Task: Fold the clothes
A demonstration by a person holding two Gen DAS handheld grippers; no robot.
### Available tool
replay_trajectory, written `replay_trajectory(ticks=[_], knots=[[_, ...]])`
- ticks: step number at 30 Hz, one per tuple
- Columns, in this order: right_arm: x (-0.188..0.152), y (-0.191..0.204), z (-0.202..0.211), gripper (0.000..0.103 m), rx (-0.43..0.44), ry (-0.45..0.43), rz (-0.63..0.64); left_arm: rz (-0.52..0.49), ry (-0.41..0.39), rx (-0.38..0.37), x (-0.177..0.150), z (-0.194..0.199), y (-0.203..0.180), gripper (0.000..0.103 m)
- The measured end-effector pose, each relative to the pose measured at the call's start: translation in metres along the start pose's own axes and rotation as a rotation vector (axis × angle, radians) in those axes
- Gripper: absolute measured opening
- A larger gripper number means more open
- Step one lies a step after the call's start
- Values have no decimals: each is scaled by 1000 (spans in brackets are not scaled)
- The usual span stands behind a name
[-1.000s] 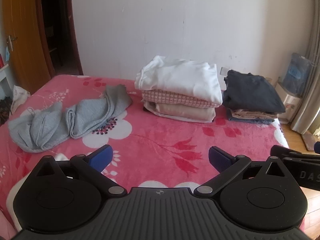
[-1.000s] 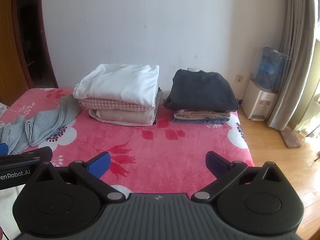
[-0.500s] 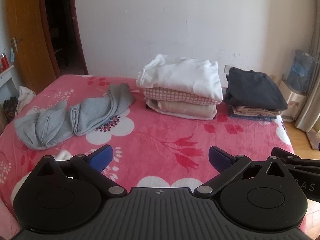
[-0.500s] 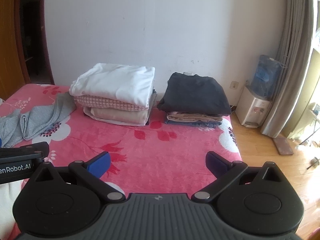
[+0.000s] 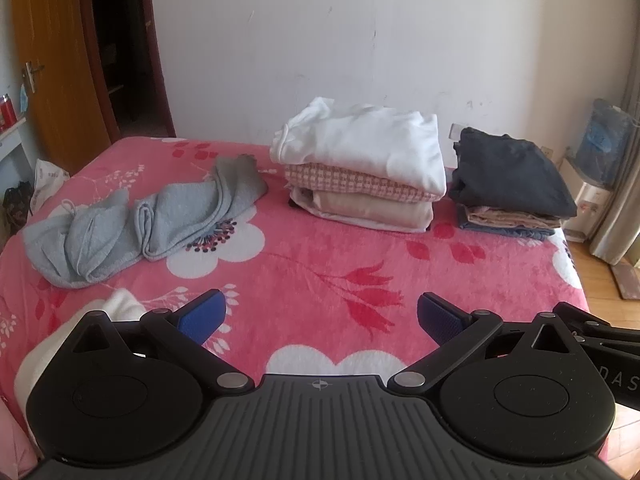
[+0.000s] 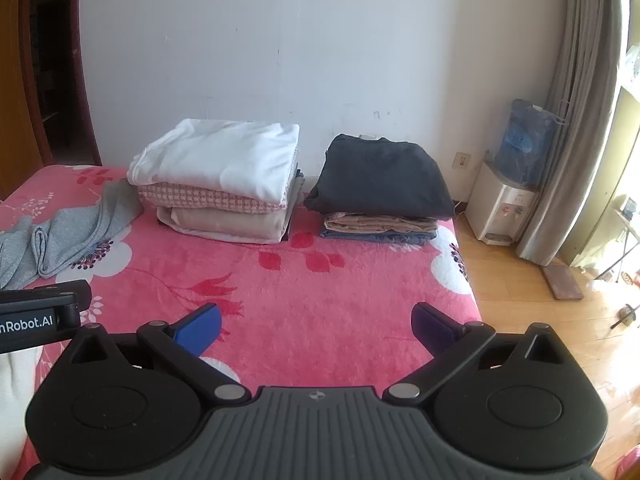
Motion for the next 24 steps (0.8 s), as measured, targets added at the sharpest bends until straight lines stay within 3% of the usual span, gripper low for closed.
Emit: replay_trajectory(ticks=[24], knots=[[-9, -7, -8, 103, -14, 22, -9, -33, 15, 11, -6, -6, -11, 103]])
Point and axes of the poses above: each gripper's, at about its wrist camera, not at the fingertips, and z roughly against the way its jaws point, y to its left, x to its top, the point moved 6 cm from there along -z, roughly the way its jaws point, and after that the axes turned 1 degree about -x, right-handed, at the moved point
